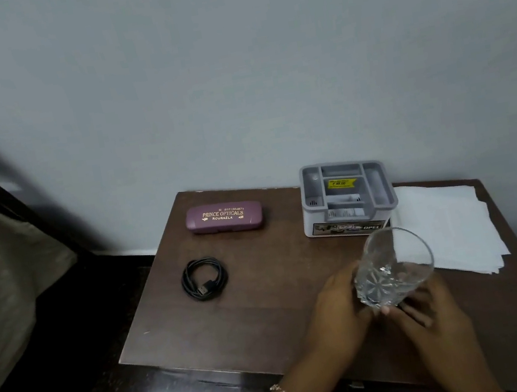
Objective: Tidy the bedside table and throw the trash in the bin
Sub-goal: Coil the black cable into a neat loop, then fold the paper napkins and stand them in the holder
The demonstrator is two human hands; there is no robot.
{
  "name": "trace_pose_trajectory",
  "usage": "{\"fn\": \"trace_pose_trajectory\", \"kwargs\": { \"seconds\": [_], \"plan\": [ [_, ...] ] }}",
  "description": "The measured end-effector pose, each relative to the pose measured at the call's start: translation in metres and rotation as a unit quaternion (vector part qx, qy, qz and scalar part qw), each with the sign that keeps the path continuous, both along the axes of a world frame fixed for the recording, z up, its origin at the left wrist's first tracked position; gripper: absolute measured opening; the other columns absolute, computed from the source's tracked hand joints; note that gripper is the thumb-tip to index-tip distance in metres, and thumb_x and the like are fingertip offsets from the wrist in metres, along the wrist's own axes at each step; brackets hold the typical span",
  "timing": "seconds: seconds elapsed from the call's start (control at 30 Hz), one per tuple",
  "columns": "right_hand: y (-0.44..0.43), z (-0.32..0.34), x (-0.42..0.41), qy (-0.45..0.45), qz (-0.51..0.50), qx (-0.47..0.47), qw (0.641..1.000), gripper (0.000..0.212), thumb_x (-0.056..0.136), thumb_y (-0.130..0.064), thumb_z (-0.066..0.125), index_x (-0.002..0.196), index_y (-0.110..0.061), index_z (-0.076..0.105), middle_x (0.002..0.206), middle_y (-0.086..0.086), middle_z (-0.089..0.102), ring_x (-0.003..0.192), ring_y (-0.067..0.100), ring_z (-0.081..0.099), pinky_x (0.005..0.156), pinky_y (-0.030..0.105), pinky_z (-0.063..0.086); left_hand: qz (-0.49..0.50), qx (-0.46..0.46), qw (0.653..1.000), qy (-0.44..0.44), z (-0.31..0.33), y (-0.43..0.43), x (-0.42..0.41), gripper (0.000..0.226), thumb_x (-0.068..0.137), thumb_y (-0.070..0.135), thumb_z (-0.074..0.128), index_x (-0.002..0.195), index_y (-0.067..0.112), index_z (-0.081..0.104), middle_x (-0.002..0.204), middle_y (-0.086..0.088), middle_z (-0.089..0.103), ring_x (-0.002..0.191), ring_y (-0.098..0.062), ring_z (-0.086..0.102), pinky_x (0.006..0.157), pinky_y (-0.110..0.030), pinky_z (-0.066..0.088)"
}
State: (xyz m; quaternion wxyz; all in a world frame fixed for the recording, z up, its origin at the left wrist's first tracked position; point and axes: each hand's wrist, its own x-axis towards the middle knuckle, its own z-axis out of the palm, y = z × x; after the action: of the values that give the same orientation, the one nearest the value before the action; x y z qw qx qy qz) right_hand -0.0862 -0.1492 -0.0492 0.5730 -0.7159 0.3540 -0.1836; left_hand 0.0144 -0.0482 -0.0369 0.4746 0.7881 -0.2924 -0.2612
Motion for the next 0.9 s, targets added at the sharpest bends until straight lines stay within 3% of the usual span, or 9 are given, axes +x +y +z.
{"fn": "trace_pose_trajectory", "kwargs": {
  "seconds": [0.1,0.23,0.33,0.5,0.57,0.63,0.73,0.83,0.9],
  "plan": [
    [0.011,0.003,0.021,-0.008,0.033,-0.023,0.999,0.062,0.073,0.007,0.072,0.127,-0.015,0.051,0.114,0.005,0.063,0.097,-0.011,0.06,0.074,0.004,0.048,0.061,-0.027,0.998,-0.015,-0.004,0.01,0.007,0.049,0.077,0.008,0.066,0.122,0.025,0.054,0.122,0.003,0.061,0.113,-0.012,0.058,0.098,-0.033,0.048],
    [0.034,0.001,0.058,-0.022,0.068,-0.034,0.997,0.062,0.074,0.005,0.072,0.115,-0.037,0.052,0.115,-0.006,0.064,0.101,-0.001,0.062,0.084,0.024,0.056,0.13,-0.019,0.991,-0.023,-0.017,0.033,0.027,0.053,0.075,0.009,0.06,0.123,0.03,0.052,0.118,0.004,0.065,0.11,-0.012,0.061,0.095,-0.041,0.05],
    [0.06,-0.005,0.087,-0.034,0.098,-0.053,0.993,0.064,0.074,-0.002,0.07,0.124,-0.036,0.047,0.12,-0.006,0.061,0.109,0.009,0.06,0.09,0.038,0.054,0.176,-0.007,0.983,-0.045,-0.02,0.054,0.044,0.056,0.079,-0.001,0.055,0.124,0.031,0.049,0.117,0.002,0.064,0.108,-0.013,0.061,0.093,-0.043,0.051],
    [0.094,-0.007,0.129,-0.023,0.113,-0.08,0.99,0.07,0.077,-0.005,0.068,0.136,-0.027,0.038,0.128,0.0,0.052,0.117,0.017,0.052,0.097,0.039,0.048,0.228,0.004,0.971,-0.071,-0.016,0.076,0.079,0.04,0.077,-0.005,0.046,0.106,0.02,0.056,0.103,-0.005,0.065,0.099,-0.022,0.062,0.086,-0.049,0.052],
    [0.1,-0.002,0.138,-0.003,0.128,-0.093,0.987,0.071,0.081,-0.007,0.066,0.142,-0.024,0.033,0.135,0.002,0.048,0.123,0.018,0.047,0.102,0.033,0.043,0.258,0.005,0.965,-0.043,-0.016,0.077,0.083,0.045,0.077,-0.007,0.046,0.115,0.017,0.051,0.109,-0.008,0.062,0.103,-0.026,0.06,0.087,-0.049,0.052],
    [0.1,0.004,0.138,0.015,0.141,-0.087,0.986,0.072,0.085,-0.009,0.062,0.146,-0.023,0.026,0.141,0.004,0.042,0.127,0.019,0.043,0.104,0.031,0.04,0.272,0.006,0.962,0.014,-0.021,0.078,0.078,0.056,0.079,0.006,0.049,0.134,0.01,0.037,0.126,-0.016,0.054,0.111,-0.031,0.057,0.089,-0.051,0.052],
    [0.078,0.007,0.112,0.0,0.099,-0.093,0.991,0.049,0.088,-0.014,0.06,0.135,-0.019,0.044,0.126,0.004,0.055,0.111,0.018,0.056,0.095,0.038,0.048,0.358,-0.001,0.925,0.125,-0.004,0.066,0.048,0.064,0.088,0.006,0.05,0.143,-0.001,0.017,0.139,-0.036,0.034,0.123,-0.051,0.042,0.101,-0.059,0.04],
    [0.029,0.009,0.063,0.0,0.023,-0.231,0.973,0.018,0.09,-0.02,0.058,0.108,-0.021,0.061,0.1,-0.003,0.065,0.092,0.015,0.061,0.083,0.037,0.051,0.322,-0.047,0.931,0.167,0.012,0.044,0.005,0.061,0.084,-0.005,0.056,0.14,-0.007,0.029,0.139,-0.034,0.037,0.126,-0.047,0.041,0.103,-0.043,0.036],
    [-0.015,0.008,0.034,0.069,-0.004,-0.332,0.941,0.019,0.092,-0.023,0.054,0.109,-0.019,0.062,0.107,0.001,0.066,0.1,0.019,0.06,0.089,0.037,0.049,0.18,-0.031,0.978,0.104,0.017,0.025,-0.02,0.068,0.088,-0.009,0.05,0.147,0.01,0.023,0.149,-0.004,0.029,0.138,-0.02,0.03,0.105,-0.019,0.027]
  ]
}}
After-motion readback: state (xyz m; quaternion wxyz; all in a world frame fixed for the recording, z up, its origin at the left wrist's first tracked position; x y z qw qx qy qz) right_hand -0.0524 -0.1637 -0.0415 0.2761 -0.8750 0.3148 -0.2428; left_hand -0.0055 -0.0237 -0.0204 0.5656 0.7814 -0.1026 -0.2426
